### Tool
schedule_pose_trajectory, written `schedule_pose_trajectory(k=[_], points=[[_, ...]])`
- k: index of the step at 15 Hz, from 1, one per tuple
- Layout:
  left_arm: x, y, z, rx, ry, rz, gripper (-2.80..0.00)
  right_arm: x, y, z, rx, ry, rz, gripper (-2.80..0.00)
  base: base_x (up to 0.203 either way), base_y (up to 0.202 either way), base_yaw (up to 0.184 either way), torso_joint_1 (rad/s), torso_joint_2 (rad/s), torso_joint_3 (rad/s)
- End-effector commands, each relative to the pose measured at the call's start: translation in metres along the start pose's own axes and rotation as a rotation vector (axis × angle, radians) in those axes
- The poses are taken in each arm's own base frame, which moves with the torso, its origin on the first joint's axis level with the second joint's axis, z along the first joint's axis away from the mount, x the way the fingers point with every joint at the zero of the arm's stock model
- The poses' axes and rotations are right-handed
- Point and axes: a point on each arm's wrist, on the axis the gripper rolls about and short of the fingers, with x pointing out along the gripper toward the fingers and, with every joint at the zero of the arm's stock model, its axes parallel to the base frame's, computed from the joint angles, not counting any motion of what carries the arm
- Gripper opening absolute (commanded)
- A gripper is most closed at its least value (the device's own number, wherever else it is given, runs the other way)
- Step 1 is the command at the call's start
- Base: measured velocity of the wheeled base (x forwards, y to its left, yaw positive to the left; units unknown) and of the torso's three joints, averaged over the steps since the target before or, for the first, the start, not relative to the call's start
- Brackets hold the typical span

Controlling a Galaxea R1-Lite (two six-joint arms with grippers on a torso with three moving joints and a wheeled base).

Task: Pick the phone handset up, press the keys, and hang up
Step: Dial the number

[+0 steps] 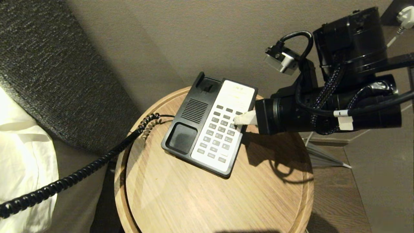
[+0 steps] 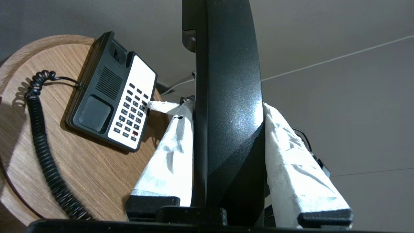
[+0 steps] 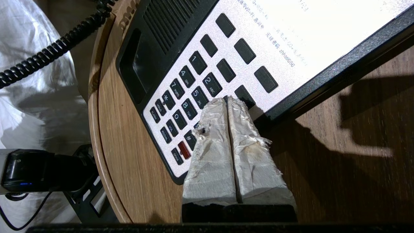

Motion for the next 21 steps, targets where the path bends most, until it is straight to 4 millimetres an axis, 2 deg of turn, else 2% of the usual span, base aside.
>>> schedule_pose_trajectory(k=[1, 14, 18, 21], points=[[-0.001, 0.0, 0.0, -0.005, -0.002, 0.0, -2.8, 0.004, 0.0, -0.001, 0.001, 0.008, -0.001, -2.8, 0.0, 0.0, 0.0, 0.0, 0.0, 0.0], [-0.004, 0.0, 0.0, -0.005, -0.006, -0.006, -2.8, 0.022, -0.005, -0.005, -0.002, 0.004, -0.041, -2.8, 0.0, 0.0, 0.0, 0.0, 0.0, 0.0], [-0.007, 0.003, -0.003, -0.005, -0.004, -0.002, -2.8, 0.017, -0.003, -0.001, -0.002, -0.015, -0.031, -2.8, 0.0, 0.0, 0.0, 0.0, 0.0, 0.0], [-0.006, 0.007, -0.007, -0.005, 0.009, 0.011, -2.8, 0.005, 0.004, 0.001, -0.005, -0.032, -0.009, -2.8, 0.0, 0.0, 0.0, 0.0, 0.0, 0.0]])
